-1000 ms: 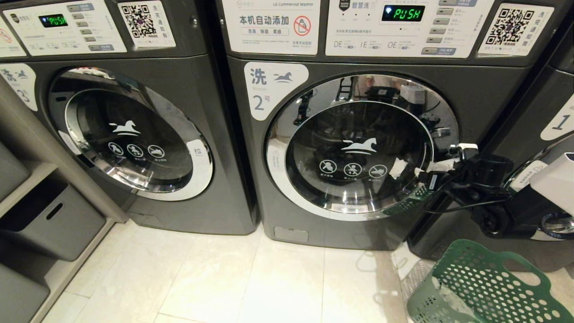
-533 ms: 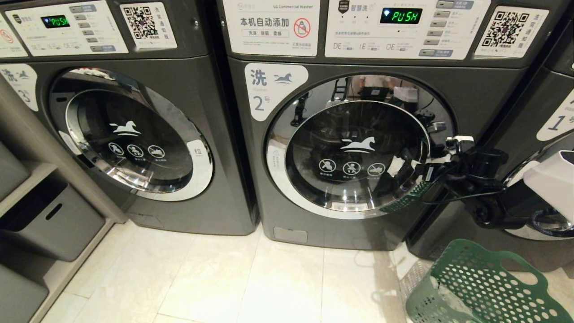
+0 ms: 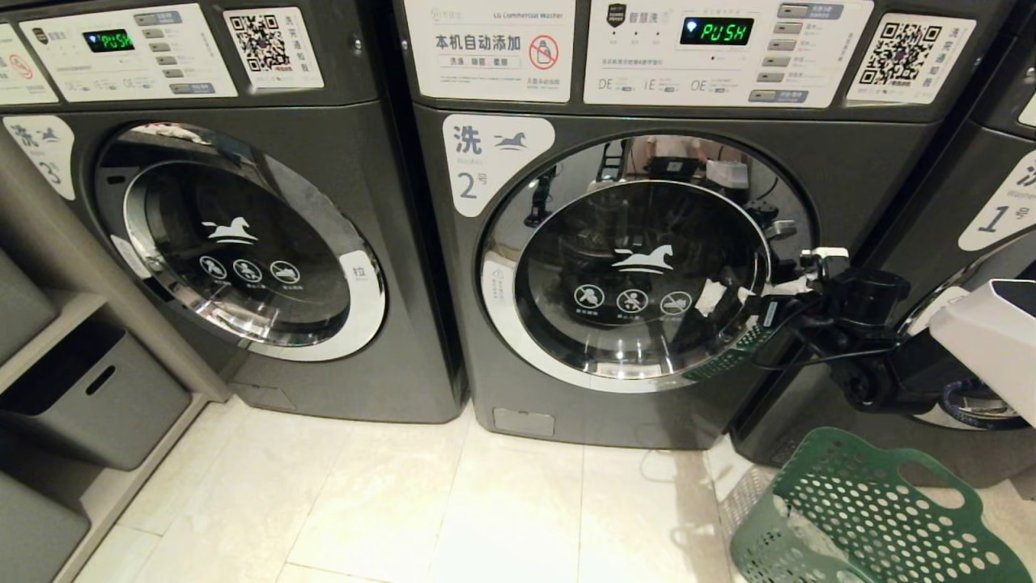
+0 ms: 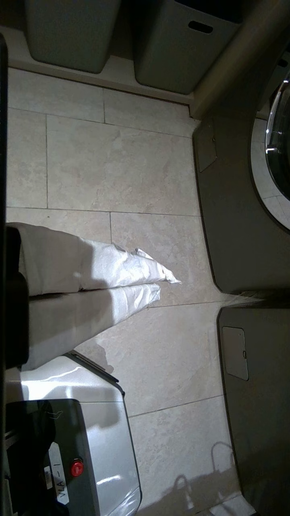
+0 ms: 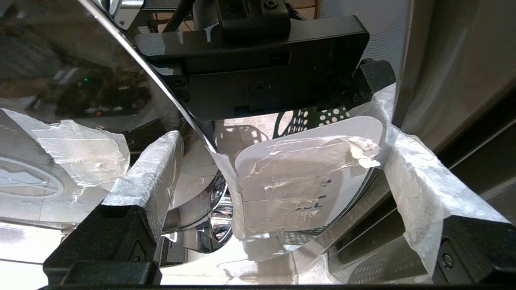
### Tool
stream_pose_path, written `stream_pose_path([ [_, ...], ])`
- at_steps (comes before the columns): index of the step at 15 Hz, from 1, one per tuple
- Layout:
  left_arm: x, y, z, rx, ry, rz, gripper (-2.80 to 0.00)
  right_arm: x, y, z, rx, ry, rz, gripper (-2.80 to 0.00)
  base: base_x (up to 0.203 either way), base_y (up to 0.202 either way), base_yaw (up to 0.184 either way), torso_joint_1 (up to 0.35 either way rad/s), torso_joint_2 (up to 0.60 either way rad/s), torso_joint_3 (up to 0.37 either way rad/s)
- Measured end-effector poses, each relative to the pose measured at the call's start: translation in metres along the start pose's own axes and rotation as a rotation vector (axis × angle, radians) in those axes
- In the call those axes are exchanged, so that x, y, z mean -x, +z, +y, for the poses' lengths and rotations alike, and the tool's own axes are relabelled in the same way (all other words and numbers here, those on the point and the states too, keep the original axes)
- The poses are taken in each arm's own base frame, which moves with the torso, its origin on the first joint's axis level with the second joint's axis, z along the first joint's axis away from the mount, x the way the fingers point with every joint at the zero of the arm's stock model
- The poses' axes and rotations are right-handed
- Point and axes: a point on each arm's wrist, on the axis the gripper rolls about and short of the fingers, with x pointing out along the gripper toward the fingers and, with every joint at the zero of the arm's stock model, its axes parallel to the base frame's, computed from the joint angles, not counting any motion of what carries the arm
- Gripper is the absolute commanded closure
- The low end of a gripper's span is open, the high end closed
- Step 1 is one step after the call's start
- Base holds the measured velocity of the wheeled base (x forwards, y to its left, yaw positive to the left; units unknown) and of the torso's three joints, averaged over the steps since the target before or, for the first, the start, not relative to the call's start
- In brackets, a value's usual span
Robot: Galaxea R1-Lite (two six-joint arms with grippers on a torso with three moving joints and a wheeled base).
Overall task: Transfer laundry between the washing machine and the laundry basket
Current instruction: Press the washing machine door tightly with the right hand
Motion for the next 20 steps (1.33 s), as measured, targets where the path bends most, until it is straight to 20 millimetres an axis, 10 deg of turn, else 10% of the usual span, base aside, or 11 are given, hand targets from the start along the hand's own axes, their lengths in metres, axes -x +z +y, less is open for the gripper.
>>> stream_pose_path([
  [20,-0.002,-0.004,-0.001,0.03,0.019,0.02,0.0,-0.012,-0.021,0.002,0.032,0.088,0.01,-2.8,0.0,0.0,0.0,0.0,0.0,0.0],
])
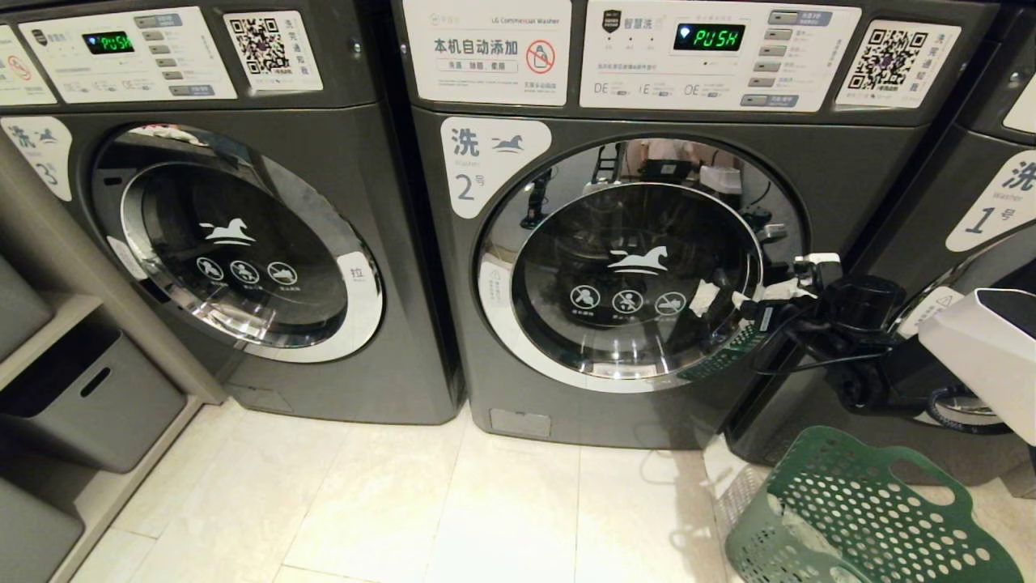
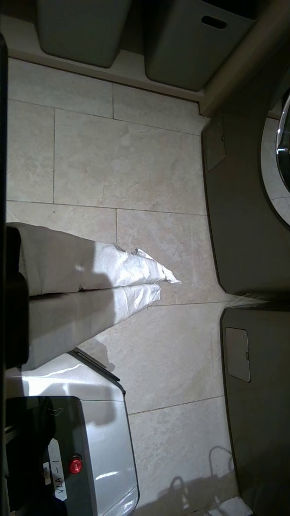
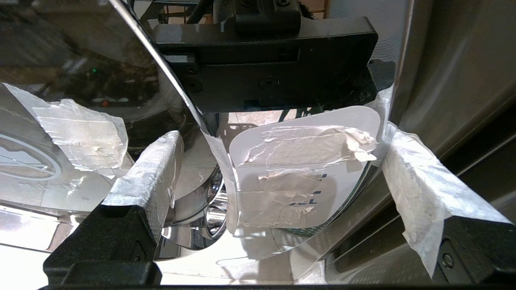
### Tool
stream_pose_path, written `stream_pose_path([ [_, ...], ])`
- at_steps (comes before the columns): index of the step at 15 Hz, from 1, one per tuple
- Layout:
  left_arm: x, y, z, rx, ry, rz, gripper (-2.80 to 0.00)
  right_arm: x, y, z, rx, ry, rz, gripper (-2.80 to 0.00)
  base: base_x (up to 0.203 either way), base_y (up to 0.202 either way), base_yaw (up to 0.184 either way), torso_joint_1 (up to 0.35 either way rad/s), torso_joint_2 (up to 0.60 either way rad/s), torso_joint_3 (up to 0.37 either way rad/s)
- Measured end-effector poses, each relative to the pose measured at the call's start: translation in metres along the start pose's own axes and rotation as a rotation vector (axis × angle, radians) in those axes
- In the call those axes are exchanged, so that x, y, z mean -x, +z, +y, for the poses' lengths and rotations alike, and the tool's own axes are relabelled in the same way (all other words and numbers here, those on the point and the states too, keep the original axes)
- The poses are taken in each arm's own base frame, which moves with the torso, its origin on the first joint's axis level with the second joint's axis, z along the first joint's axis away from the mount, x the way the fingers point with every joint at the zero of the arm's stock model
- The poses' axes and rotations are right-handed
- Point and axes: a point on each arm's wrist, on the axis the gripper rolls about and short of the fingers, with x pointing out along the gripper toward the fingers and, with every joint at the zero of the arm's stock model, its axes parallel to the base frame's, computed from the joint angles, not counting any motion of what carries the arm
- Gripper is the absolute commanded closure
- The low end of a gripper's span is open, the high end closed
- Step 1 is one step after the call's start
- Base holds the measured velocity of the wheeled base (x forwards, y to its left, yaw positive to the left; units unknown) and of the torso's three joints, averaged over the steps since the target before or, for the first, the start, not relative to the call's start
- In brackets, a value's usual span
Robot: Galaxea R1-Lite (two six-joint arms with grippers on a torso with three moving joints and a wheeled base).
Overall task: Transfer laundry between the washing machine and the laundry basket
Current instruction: Press the washing machine door tightly with the right hand
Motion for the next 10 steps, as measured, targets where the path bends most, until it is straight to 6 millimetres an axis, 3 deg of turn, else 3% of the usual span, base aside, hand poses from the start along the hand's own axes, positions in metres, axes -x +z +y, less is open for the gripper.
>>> stream_pose_path([
  [4,0.001,0.001,0.0,-0.001,0.003,-0.004,0.0,0.004,0.007,0.0,0.012,-0.006,0.0,-2.8,0.0,0.0,0.0,0.0,0.0,0.0],
  [6,0.001,0.002,0.001,0.001,0.017,-0.005,0.0,0.024,-0.003,0.0,0.008,-0.003,0.066,-2.8,0.0,0.0,0.0,0.032,0.02,-0.005],
  [7,0.001,0.002,0.001,0.004,0.023,-0.007,0.0,0.042,-0.02,0.004,-0.006,0.006,0.178,-2.8,0.0,0.0,0.0,0.0,0.0,0.0],
  [10,0.001,0.005,0.001,0.008,0.028,-0.033,0.0,0.082,-0.027,0.008,0.013,-0.009,0.218,-2.8,0.0,0.0,0.0,0.0,0.0,0.0],
])
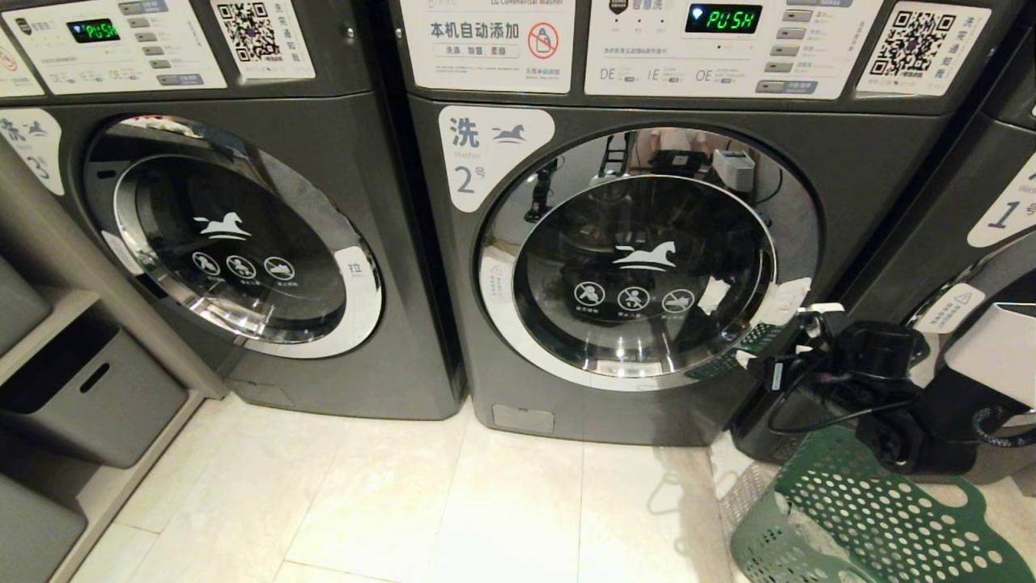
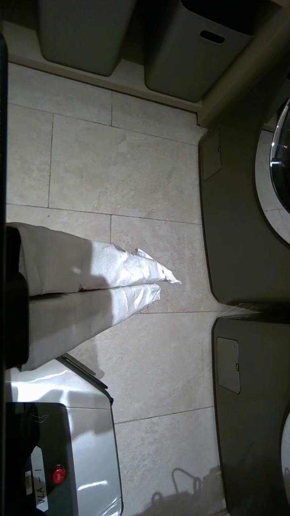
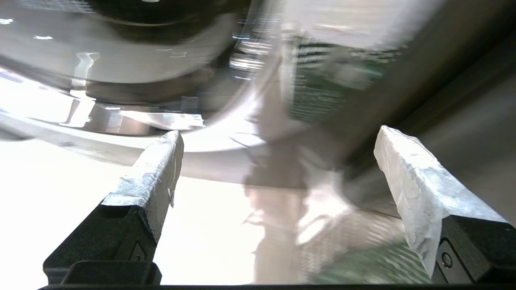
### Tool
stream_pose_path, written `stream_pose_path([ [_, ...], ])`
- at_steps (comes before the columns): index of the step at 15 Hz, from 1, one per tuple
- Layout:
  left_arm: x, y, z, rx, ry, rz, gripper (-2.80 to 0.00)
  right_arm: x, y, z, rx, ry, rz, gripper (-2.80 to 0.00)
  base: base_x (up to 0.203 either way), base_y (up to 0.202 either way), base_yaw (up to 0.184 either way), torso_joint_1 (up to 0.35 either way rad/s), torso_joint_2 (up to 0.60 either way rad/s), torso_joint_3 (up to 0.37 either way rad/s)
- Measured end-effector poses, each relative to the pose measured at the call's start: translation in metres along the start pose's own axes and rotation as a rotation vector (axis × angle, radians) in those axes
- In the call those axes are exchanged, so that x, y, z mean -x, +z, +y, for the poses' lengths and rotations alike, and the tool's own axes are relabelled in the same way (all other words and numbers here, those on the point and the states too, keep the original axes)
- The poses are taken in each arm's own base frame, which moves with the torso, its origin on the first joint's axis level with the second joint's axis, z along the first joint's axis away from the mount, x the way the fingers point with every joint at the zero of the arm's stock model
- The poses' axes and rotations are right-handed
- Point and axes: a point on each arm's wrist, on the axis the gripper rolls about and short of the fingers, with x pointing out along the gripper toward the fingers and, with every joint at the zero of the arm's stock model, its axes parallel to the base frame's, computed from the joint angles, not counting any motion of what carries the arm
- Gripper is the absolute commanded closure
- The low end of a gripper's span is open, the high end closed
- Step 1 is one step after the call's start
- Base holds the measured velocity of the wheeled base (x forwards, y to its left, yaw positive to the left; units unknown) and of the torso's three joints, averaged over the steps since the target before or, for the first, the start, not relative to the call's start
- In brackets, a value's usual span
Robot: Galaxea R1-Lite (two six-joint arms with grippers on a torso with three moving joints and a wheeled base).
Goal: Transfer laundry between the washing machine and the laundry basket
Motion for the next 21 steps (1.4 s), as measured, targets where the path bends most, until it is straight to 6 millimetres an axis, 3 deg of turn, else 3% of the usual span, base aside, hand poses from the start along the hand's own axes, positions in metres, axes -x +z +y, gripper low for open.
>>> stream_pose_path([
  [4,0.0,0.001,0.0,0.001,0.007,-0.004,0.0,0.026,0.0,0.004,0.088,-0.027,-0.153,-2.8,0.0,0.0,0.0,0.0,0.0,0.0],
  [9,0.0,0.001,0.001,0.003,0.02,-0.005,0.0,0.042,-0.006,0.003,0.096,-0.046,-0.133,-2.8,0.0,0.0,0.0,0.0,0.0,0.0],
  [17,-0.001,-0.002,0.0,-0.001,0.019,0.009,0.0,0.005,0.035,-0.004,0.119,-0.097,-0.342,-2.8,0.0,0.0,0.0,0.0,0.0,0.0],
  [21,-0.002,-0.004,0.0,-0.002,0.036,0.017,0.0,-0.016,0.026,-0.005,0.119,-0.092,-0.358,-2.8,0.0,0.0,0.0,0.0,0.0,0.0],
])
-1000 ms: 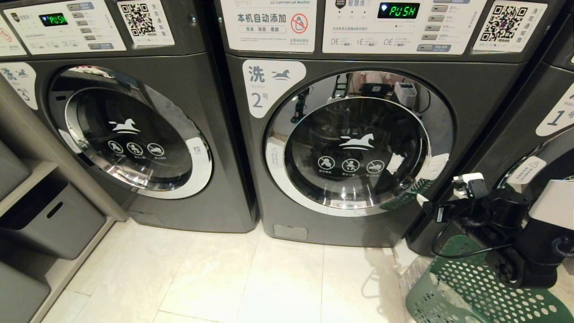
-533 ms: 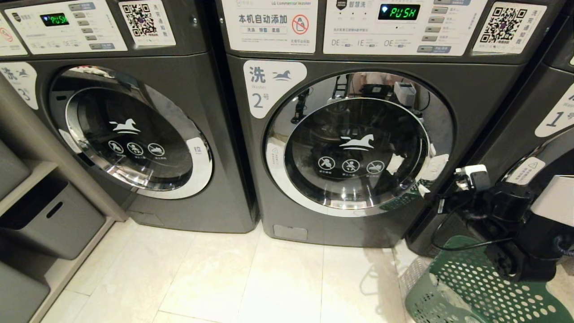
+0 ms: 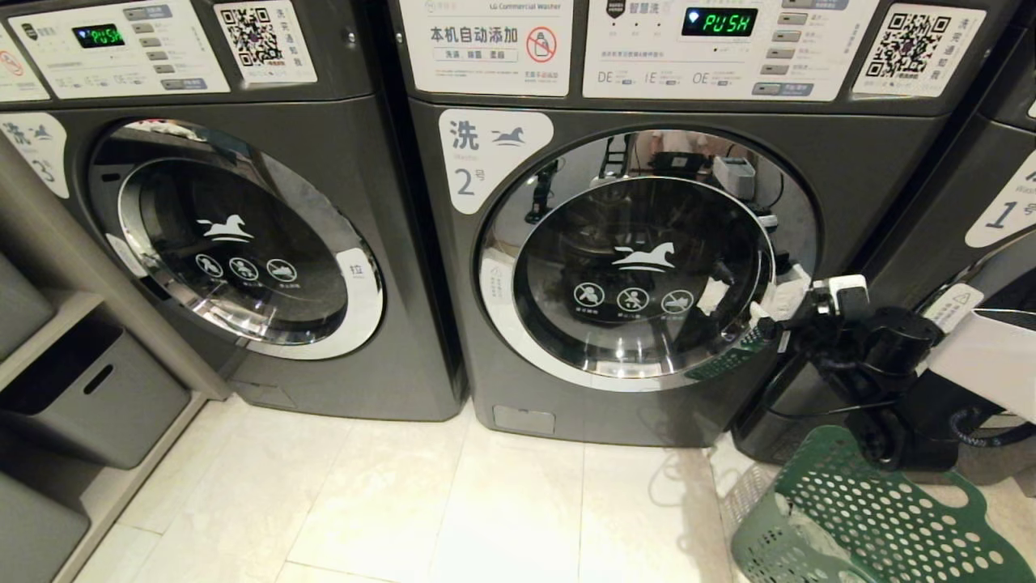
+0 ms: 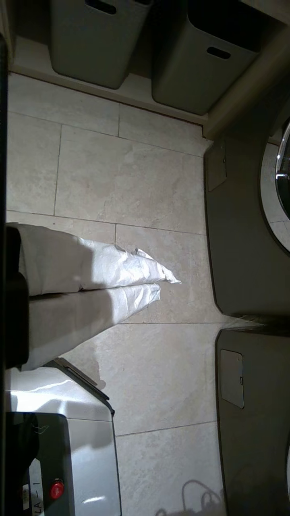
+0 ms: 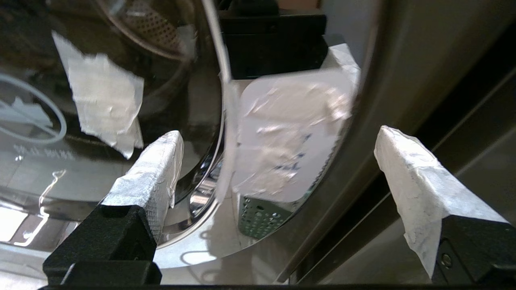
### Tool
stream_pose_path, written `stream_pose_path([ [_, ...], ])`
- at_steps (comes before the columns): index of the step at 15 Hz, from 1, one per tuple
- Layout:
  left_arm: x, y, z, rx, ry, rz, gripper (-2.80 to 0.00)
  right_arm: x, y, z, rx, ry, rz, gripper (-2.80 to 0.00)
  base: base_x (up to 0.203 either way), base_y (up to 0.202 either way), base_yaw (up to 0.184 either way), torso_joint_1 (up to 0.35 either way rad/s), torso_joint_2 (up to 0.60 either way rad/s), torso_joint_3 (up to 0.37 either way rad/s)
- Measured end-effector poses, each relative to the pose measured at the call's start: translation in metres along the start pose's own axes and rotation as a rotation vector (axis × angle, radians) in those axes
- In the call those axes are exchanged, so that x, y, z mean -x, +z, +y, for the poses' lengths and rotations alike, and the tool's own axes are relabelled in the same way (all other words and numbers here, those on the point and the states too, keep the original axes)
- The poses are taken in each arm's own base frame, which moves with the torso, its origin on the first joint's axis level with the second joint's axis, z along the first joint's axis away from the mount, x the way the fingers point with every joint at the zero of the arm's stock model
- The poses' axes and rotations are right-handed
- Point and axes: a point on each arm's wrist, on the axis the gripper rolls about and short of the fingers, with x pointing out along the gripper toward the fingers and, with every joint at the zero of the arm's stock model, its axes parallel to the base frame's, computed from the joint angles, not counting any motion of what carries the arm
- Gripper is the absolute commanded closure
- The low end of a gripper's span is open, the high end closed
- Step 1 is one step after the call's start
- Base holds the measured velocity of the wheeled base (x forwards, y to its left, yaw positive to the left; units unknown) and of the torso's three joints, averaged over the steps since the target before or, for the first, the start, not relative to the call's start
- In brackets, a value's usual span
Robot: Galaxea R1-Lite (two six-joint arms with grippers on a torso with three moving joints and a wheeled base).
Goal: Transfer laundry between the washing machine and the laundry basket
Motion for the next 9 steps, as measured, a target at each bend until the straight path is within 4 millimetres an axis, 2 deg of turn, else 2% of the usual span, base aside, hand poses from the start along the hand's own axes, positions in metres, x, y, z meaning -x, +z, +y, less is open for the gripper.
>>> stream_pose_path([
  [4,-0.001,-0.003,0.0,-0.006,0.017,0.015,0.0,-0.001,-0.021,0.003,-0.025,0.016,0.043,-2.8,0.0,0.0,0.0,0.0,0.0,0.0],
  [9,-0.002,-0.004,0.0,-0.005,0.044,0.023,0.0,-0.013,-0.015,0.004,-0.018,0.035,-0.016,-2.8,0.0,0.0,0.0,0.0,0.0,0.0],
])
